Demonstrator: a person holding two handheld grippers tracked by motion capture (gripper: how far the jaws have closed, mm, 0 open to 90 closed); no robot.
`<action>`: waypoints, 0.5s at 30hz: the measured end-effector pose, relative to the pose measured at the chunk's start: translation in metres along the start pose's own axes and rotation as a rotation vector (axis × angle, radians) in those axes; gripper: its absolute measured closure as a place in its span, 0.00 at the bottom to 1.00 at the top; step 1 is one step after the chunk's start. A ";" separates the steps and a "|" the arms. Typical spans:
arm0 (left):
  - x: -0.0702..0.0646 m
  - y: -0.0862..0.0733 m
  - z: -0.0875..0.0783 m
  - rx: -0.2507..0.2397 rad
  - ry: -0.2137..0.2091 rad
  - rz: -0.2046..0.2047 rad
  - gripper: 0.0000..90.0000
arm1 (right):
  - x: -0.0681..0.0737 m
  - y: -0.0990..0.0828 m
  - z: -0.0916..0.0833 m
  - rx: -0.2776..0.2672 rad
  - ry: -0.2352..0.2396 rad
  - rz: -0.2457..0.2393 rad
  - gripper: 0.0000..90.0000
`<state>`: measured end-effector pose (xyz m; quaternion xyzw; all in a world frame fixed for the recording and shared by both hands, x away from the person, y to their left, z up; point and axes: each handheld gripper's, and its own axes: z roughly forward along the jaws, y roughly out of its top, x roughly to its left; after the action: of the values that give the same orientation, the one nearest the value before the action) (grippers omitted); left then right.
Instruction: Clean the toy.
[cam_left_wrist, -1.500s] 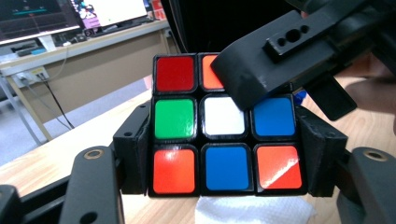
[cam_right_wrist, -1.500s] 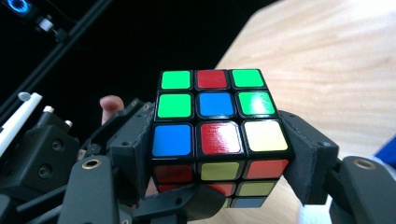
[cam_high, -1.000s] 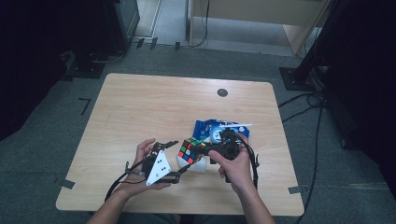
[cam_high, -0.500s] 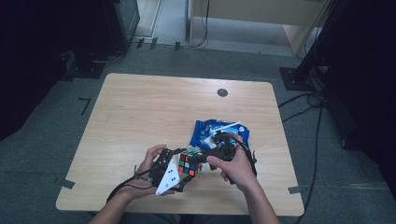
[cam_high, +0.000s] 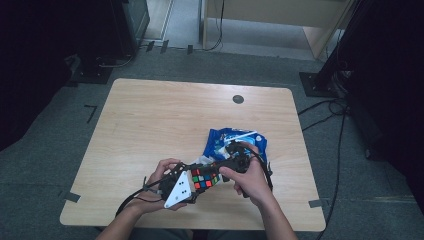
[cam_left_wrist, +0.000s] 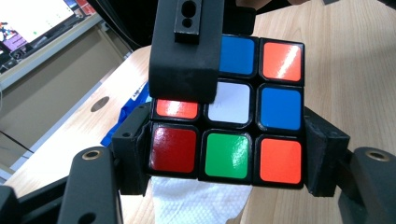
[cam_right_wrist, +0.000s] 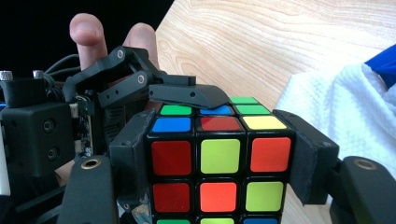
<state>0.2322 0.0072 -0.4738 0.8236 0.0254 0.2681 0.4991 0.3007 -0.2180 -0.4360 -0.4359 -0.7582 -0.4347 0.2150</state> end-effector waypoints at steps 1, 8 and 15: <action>0.000 0.000 0.000 -0.001 0.004 0.002 0.37 | 0.000 0.000 0.000 -0.007 0.001 -0.002 0.38; 0.022 -0.009 -0.014 -0.005 0.063 -0.070 0.38 | 0.000 0.002 -0.019 -0.207 0.016 -0.023 0.39; 0.053 -0.022 -0.037 -0.026 0.162 -0.173 0.38 | -0.014 -0.006 -0.018 -0.286 -0.155 -0.097 0.48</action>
<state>0.2648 0.0644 -0.4567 0.7875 0.1333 0.2900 0.5272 0.3021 -0.2413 -0.4388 -0.4570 -0.7230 -0.5132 0.0704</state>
